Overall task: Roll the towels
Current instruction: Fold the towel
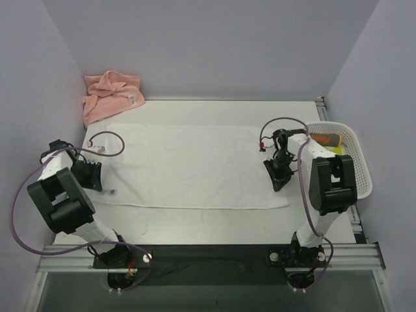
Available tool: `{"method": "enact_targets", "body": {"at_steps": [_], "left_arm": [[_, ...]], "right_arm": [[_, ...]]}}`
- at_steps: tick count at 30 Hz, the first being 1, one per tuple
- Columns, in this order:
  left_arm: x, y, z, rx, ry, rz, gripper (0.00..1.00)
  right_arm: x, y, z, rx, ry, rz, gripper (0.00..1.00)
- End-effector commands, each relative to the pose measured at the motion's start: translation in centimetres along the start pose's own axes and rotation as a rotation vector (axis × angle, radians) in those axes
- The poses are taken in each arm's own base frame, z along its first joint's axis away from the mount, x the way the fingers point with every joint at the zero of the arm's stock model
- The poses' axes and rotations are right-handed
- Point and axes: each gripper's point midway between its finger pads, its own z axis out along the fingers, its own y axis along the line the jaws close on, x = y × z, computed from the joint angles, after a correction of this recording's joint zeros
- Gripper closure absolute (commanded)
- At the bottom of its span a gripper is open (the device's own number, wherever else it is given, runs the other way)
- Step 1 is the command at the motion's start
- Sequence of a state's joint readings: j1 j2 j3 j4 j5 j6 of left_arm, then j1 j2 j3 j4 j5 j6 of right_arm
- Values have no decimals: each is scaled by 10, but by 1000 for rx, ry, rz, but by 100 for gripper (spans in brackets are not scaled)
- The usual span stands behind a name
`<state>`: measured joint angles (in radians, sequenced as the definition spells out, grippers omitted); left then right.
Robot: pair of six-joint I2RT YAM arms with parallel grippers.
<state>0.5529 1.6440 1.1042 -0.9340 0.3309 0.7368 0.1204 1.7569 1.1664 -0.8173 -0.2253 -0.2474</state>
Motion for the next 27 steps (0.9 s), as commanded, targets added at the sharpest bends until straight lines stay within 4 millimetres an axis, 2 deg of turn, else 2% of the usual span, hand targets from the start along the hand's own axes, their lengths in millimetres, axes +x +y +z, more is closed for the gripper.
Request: {"method": "enact_targets", "body": {"at_steps": [1,6,9,14,18,23,27], "left_arm": [[-4,21,9,-72,0,-11,70],[20,42,26,-130,84,-50,72],[34,54,30,-156,122,-72,73],[56,69,29,-172,159,-105,76],[71,70,27,-174,182,-103,78],[86,57,21,-150,202,-76,81],[83,43,7,-127,172,-45,82]], "right_arm": [[12,-7,16,76,77,7,90],[18,-23,28,175,131,-12,90],[25,-25,37,194,172,-25,91],[32,-37,32,308,213,-93,90],[47,-38,29,335,259,-173,90],[56,-20,22,308,268,-240,89],[55,-5,13,257,247,-256,81]]}}
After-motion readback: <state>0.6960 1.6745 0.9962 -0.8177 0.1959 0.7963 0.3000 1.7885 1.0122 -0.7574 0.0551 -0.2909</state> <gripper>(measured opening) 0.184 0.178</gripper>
